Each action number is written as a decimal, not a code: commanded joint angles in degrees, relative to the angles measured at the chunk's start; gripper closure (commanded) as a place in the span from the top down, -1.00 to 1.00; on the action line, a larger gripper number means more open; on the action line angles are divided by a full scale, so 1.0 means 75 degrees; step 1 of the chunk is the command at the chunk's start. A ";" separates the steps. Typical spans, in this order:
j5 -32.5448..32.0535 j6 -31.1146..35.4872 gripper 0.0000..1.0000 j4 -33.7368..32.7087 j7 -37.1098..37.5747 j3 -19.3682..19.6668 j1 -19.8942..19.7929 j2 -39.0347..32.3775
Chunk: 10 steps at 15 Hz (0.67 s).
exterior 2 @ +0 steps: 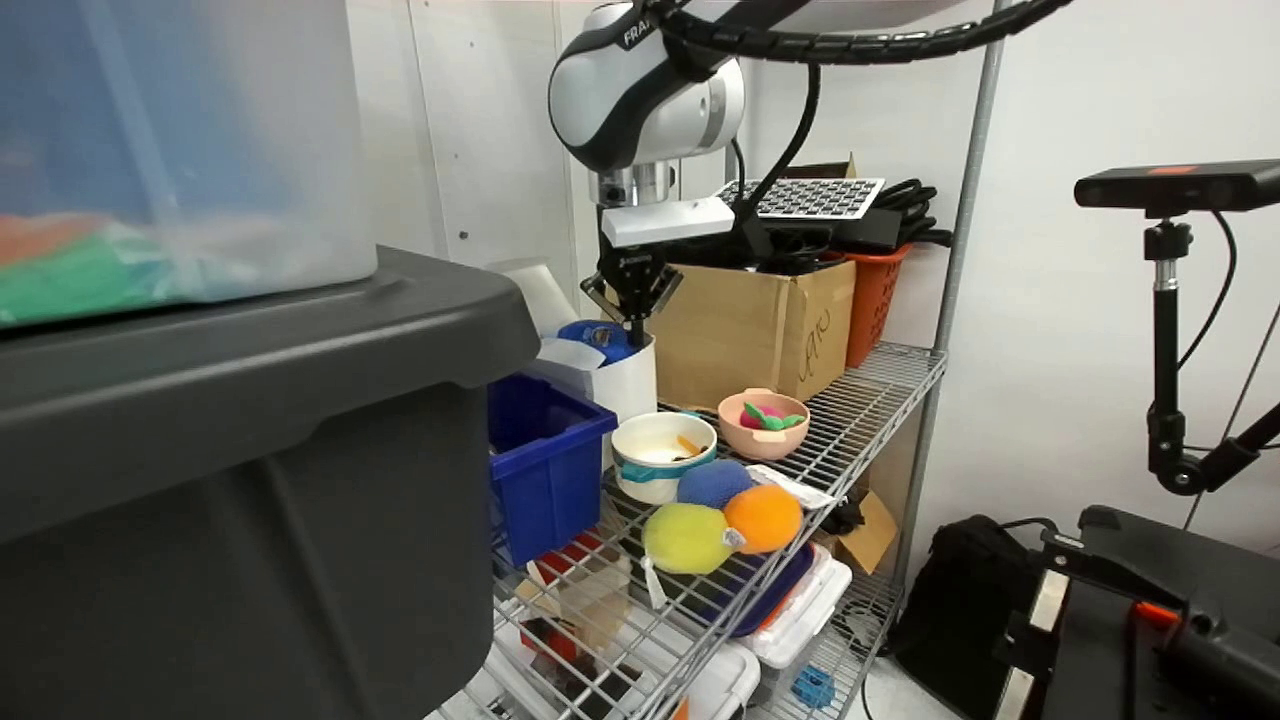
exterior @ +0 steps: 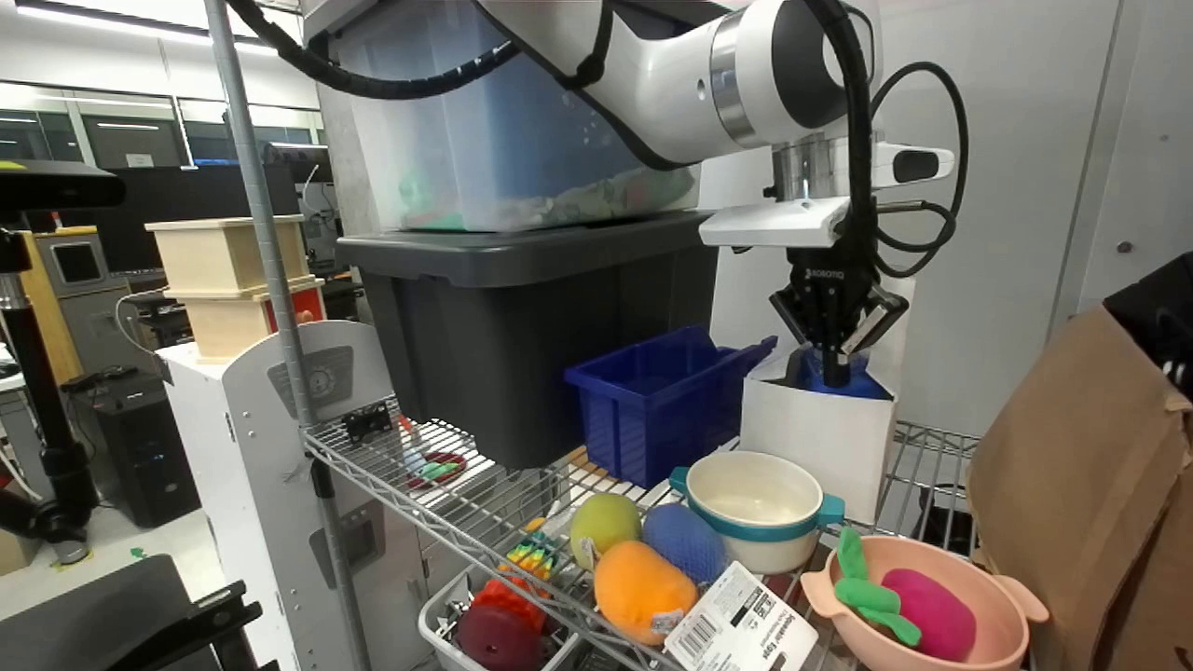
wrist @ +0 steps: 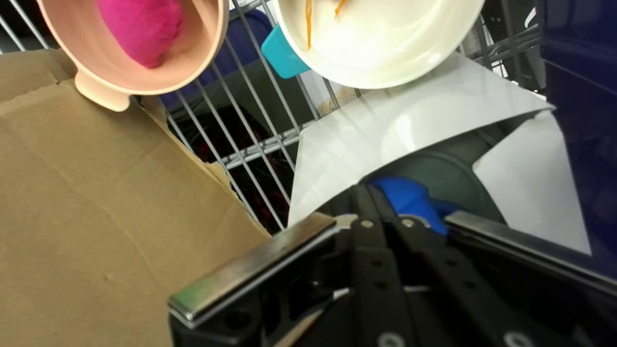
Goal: Move the pink plushie from the peach bowl to the blue bowl
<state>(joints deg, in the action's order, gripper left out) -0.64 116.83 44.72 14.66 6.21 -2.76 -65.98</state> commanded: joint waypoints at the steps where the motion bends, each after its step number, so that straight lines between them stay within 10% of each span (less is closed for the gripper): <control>1: 0.0122 -0.0181 -1.00 0.0176 -0.0184 -0.0123 -0.0079 0.0389; 6: 0.0136 -0.0172 -1.00 0.0322 -0.0350 -0.0134 -0.0150 0.0628; 7: 0.0140 -0.0219 -0.59 0.0342 -0.0338 -0.0128 -0.0160 0.0649; 10: 0.0138 -0.0307 -0.20 0.0309 -0.0303 -0.0126 -0.0183 0.0635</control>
<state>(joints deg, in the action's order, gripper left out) -0.46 116.12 45.59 13.38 6.04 -3.49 -62.85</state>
